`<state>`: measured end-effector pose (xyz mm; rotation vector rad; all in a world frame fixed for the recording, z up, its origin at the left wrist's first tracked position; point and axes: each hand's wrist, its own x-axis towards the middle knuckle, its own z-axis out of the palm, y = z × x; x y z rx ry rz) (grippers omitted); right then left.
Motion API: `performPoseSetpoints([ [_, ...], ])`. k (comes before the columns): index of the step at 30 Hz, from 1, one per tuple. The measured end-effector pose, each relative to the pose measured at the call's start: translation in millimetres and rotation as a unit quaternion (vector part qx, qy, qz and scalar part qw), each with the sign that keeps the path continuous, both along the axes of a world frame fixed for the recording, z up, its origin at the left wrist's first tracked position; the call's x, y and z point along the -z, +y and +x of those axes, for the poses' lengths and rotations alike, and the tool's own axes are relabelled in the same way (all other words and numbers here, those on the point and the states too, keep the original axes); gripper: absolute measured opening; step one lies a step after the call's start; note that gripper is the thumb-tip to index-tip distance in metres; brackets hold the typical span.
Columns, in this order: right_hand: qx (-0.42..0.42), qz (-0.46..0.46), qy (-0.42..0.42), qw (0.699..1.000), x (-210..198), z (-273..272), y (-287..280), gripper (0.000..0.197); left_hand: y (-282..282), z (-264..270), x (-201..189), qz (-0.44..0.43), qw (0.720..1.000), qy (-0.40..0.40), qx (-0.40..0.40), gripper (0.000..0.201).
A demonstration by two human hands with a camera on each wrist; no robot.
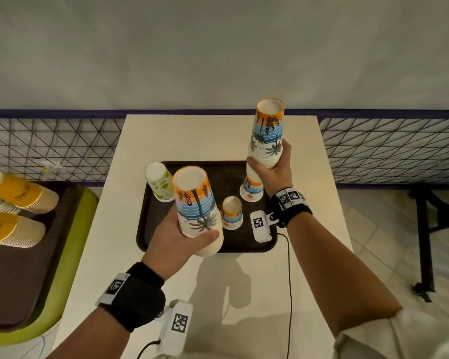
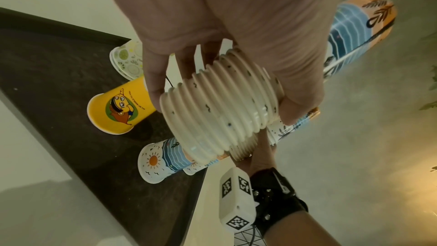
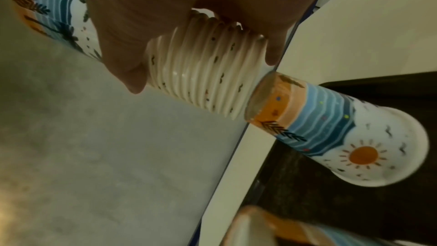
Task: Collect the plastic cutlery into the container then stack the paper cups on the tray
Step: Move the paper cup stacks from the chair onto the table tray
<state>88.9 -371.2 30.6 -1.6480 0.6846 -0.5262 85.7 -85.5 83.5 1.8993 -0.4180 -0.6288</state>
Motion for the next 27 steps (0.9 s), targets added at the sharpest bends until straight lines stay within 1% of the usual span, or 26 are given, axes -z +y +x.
performPoseSetpoints([
  [6,-0.042,-0.001,0.061,0.997,38,-4,-7,0.087,-14,0,7,-0.015,0.999,0.031,-0.017,0.071],
  [8,-0.062,-0.012,0.087,0.994,47,-9,-9,0.089,-18,-1,7,-0.010,1.000,0.023,-0.015,0.072],
  [13,-0.073,-0.025,0.167,0.983,60,-22,-11,0.091,-33,-1,4,-0.005,1.000,-0.009,-0.023,0.064],
  [15,-0.082,-0.017,0.173,0.981,61,-29,-9,0.097,-41,0,1,-0.014,0.999,-0.016,-0.033,0.062],
  [18,-0.075,-0.003,0.150,0.986,61,-45,-7,0.104,-56,5,1,-0.034,0.998,-0.026,-0.046,0.066],
  [20,-0.041,-0.026,0.162,0.986,62,-56,-6,0.096,-66,9,3,-0.042,0.997,-0.035,-0.047,0.068],
  [21,-0.020,-0.042,0.171,0.984,63,-62,-5,0.086,-70,11,5,-0.045,0.997,-0.039,-0.047,0.068],
  [23,0.008,-0.070,0.177,0.982,61,-76,1,0.059,-80,14,12,-0.043,0.997,-0.051,-0.047,0.069],
  [25,-0.005,-0.066,0.176,0.982,53,-91,13,0.037,-88,17,21,-0.039,0.996,-0.055,-0.054,0.072],
  [26,-0.029,-0.053,0.168,0.984,48,-98,20,0.033,-91,18,27,-0.037,0.996,-0.052,-0.056,0.073],
  [27,-0.062,-0.040,0.156,0.985,43,-104,28,0.035,-94,19,33,-0.033,0.997,-0.049,-0.056,0.074],
])
